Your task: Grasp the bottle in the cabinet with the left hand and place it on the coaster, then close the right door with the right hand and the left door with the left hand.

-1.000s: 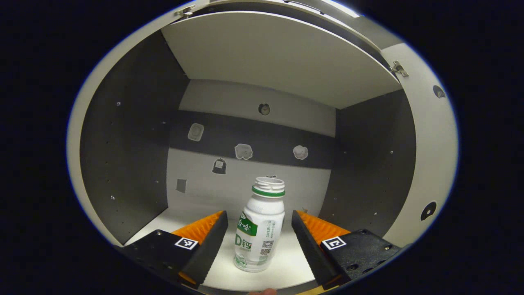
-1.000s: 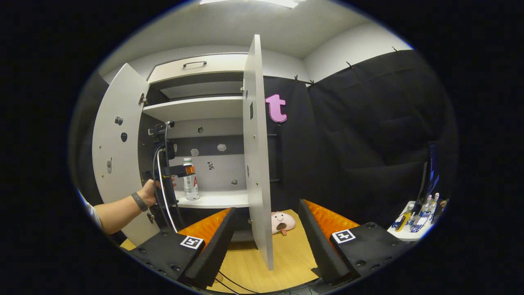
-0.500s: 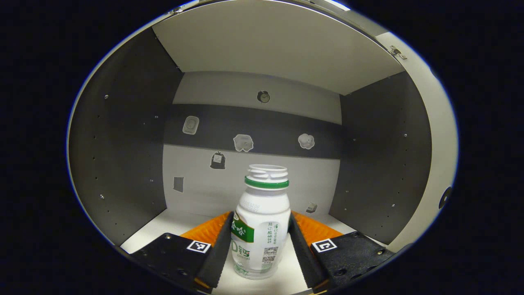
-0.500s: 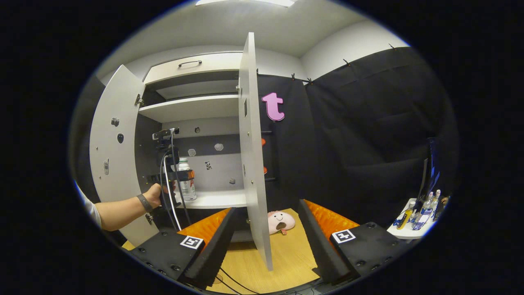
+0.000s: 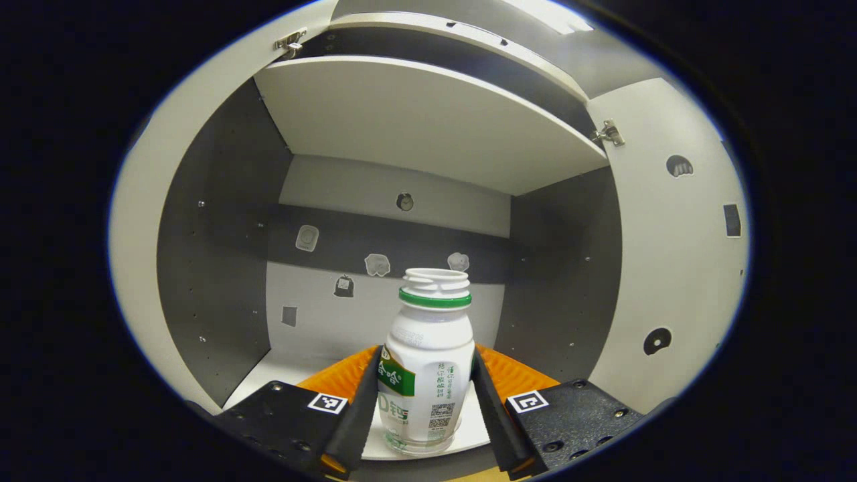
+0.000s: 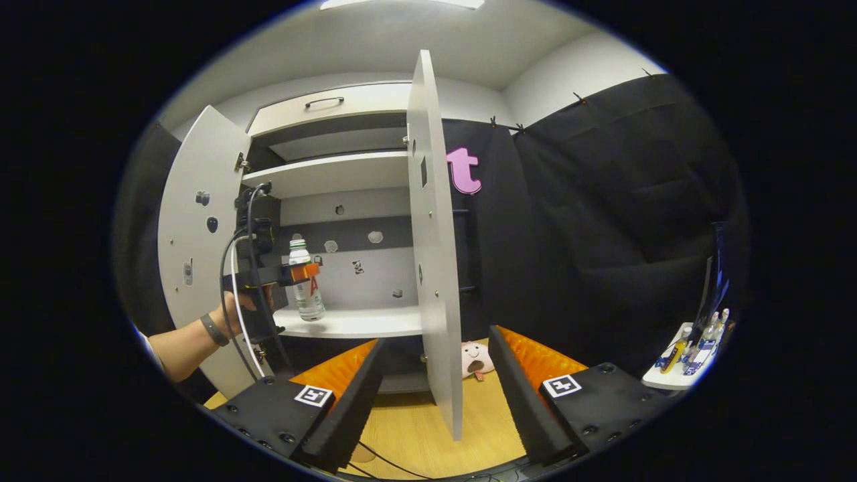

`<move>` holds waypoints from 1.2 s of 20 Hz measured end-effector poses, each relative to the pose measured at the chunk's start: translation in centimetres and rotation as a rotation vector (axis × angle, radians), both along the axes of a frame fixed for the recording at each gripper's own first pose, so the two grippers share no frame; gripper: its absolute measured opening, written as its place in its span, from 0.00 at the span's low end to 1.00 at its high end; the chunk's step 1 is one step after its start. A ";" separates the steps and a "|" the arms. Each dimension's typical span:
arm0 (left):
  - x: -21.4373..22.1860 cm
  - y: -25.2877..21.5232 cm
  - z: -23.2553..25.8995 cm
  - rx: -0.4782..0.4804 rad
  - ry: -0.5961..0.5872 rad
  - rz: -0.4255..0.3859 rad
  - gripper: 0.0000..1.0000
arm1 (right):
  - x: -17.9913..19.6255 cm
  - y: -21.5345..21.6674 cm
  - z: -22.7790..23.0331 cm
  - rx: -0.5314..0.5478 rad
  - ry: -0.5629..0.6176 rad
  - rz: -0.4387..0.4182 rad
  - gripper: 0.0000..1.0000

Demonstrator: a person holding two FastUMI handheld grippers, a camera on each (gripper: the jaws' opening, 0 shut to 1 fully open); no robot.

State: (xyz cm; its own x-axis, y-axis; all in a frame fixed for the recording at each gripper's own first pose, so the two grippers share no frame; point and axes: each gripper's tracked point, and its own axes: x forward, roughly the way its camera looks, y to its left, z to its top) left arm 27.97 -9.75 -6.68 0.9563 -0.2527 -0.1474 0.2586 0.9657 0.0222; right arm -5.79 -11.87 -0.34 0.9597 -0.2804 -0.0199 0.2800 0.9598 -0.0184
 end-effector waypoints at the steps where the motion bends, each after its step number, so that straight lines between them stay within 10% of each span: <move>1: -1.4 0.2 0.3 -0.004 -0.001 -0.011 0.73 | -0.1 0.5 0.1 0.002 -0.002 0.014 0.98; 12: -15.1 0.4 -8.3 -0.032 0.079 -0.147 0.73 | 0.7 3.4 1.3 0.066 -0.016 0.127 0.98; 16: -20.5 -2.0 -15.6 -0.094 0.190 -0.309 0.73 | 1.3 2.9 2.3 0.084 -0.037 0.111 0.98; 24: -24.6 -1.7 -26.5 -0.068 0.325 -0.326 0.73 | 2.3 1.1 2.8 0.095 -0.024 0.086 0.98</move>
